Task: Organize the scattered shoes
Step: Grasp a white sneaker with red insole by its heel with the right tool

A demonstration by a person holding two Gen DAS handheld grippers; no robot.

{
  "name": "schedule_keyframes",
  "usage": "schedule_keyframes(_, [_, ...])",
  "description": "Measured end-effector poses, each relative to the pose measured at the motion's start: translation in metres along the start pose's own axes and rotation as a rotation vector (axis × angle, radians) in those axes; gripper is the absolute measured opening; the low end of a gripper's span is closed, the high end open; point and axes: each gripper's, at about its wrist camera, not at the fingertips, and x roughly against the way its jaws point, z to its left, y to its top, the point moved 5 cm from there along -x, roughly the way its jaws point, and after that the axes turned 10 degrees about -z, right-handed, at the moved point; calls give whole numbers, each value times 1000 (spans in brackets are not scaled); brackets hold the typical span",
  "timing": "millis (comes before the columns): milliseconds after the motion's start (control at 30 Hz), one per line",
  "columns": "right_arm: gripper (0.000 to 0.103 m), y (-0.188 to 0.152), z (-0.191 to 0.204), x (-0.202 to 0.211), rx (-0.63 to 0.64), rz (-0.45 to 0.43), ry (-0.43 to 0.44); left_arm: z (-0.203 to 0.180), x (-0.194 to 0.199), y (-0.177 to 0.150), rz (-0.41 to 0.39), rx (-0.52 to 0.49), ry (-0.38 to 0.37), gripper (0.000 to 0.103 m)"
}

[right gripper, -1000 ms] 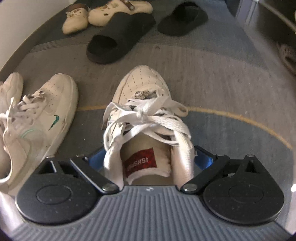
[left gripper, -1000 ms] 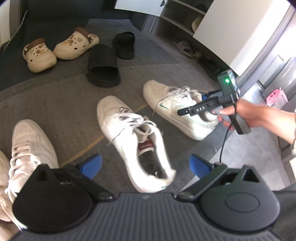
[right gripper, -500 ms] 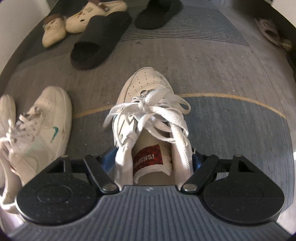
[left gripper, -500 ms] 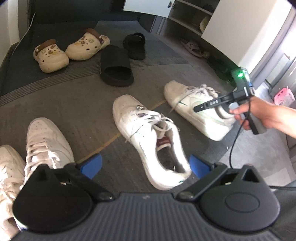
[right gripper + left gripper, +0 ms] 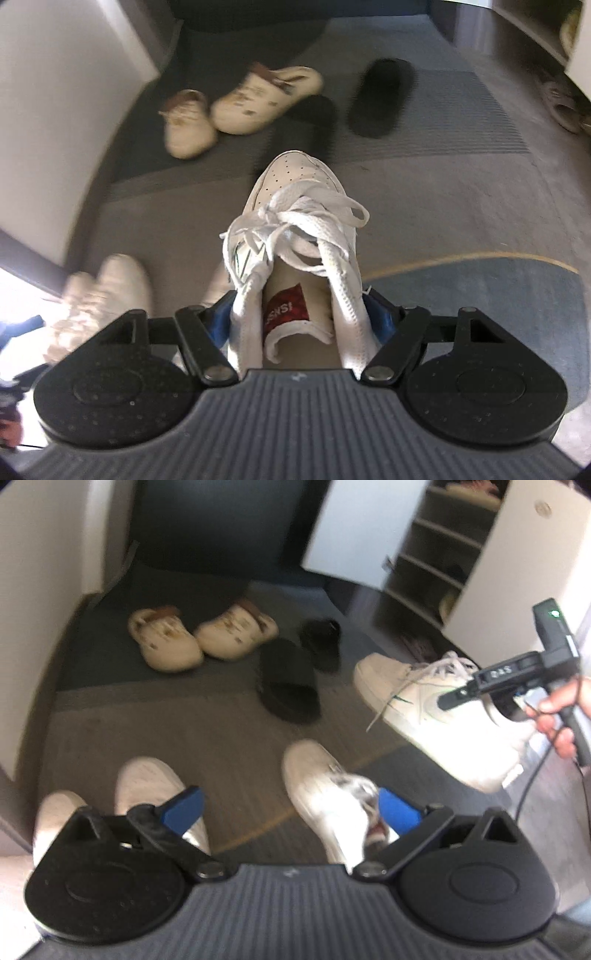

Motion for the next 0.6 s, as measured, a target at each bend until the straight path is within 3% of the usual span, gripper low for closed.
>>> schedule_keyframes(167, [74,-9,50,-16,26,22,22,39,17,14,-73,120,79,102])
schedule_keyframes(367, [74,-48,115,-66,-58,59,69,82,36,14,-117,228,162,102])
schedule_keyframes(600, [74,-96,149,-105,-142,62,28,113,43,-10,-91,308,231,103])
